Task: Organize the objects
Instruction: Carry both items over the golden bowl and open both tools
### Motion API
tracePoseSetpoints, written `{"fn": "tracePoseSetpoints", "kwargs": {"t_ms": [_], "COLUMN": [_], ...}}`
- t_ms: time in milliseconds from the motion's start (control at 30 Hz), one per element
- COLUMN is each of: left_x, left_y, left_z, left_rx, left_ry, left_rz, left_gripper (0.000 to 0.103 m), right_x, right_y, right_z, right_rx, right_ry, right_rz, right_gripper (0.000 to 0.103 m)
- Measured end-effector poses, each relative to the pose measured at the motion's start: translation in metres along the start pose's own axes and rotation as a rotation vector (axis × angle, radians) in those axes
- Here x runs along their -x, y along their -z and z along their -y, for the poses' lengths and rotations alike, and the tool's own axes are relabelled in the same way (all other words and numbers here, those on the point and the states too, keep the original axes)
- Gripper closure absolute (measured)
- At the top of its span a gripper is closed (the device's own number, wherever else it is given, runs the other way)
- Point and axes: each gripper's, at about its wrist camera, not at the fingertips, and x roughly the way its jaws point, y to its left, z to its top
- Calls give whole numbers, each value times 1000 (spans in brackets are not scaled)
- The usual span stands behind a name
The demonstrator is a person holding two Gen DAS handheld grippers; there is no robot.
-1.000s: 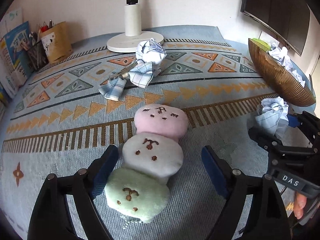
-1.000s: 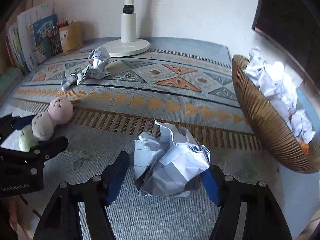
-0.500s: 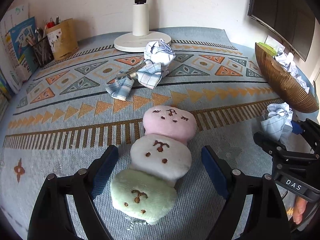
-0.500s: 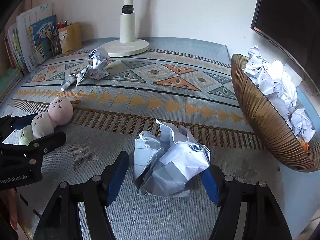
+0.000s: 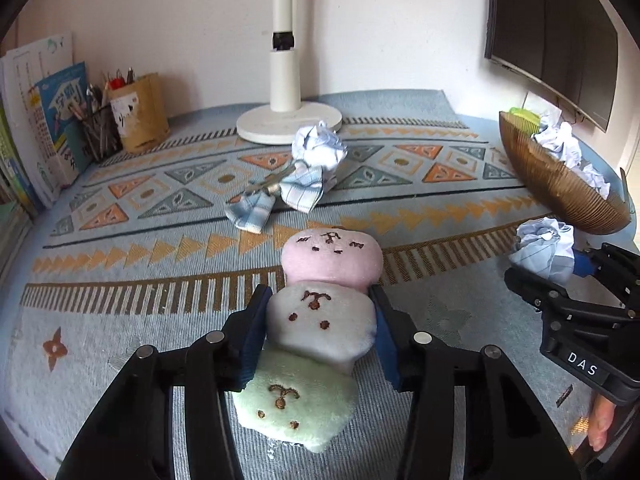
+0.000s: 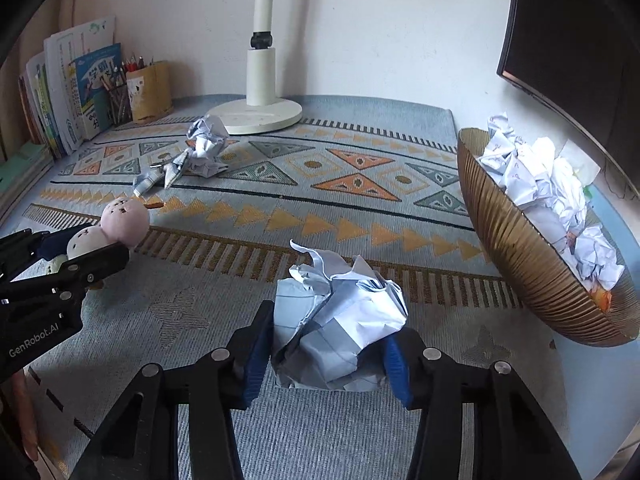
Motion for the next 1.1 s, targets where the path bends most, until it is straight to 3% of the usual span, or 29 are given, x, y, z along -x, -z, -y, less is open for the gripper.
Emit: {"fn": "tracePoseSetpoints", "kwargs": {"t_ms": [100, 167, 233, 300, 367, 433, 533, 600, 767, 800, 833, 867, 933, 1100], "left_x": [5, 7, 12, 16, 22, 28, 30, 25, 0, -5, -10, -14, -18, -8], "left_y": [-1, -5, -16, -33, -59, -88, -126, -137, -140, -140, -141, -143, -141, -135], "left_z": [4, 6, 17, 34, 57, 84, 128, 159, 229, 241, 251, 257, 256, 224], "left_rx": [-14, 5, -8, -36, -64, -92, -140, -192, -271, -291, -315, -325, -301, -232], "left_ry": [14, 90, 155, 205, 301, 404, 522, 529, 612, 613, 588, 549, 519, 589], "left_rz": [14, -5, -7, 3, 18, 41, 67, 80, 50, 57, 61, 70, 83, 64], "left_gripper": [57, 57, 57, 57, 57, 57, 57, 57, 55, 45, 25, 18, 14, 14], "right_x": [9, 14, 27, 55, 84, 108, 117, 109, 81, 72, 66, 60, 58, 70], "right_y": [2, 9, 14, 8, -3, -16, -34, -44, -62, -67, -69, -69, -64, -52], "right_z": [13, 44, 71, 105, 132, 161, 197, 224, 266, 273, 278, 283, 293, 283], "right_rx": [-77, -259, -359, -409, -427, -441, -454, -482, -488, -480, -473, -470, -469, -455], "right_ry": [-66, -212, -242, -200, -131, -17, 147, 213, 269, 286, 308, 345, 352, 331], "right_rz": [3, -62, -58, 4, 89, 163, 192, 177, 144, 125, 105, 77, 52, 52], "right_gripper": [54, 54, 54, 54, 54, 54, 54, 54, 54, 49, 47, 47, 47, 47]}}
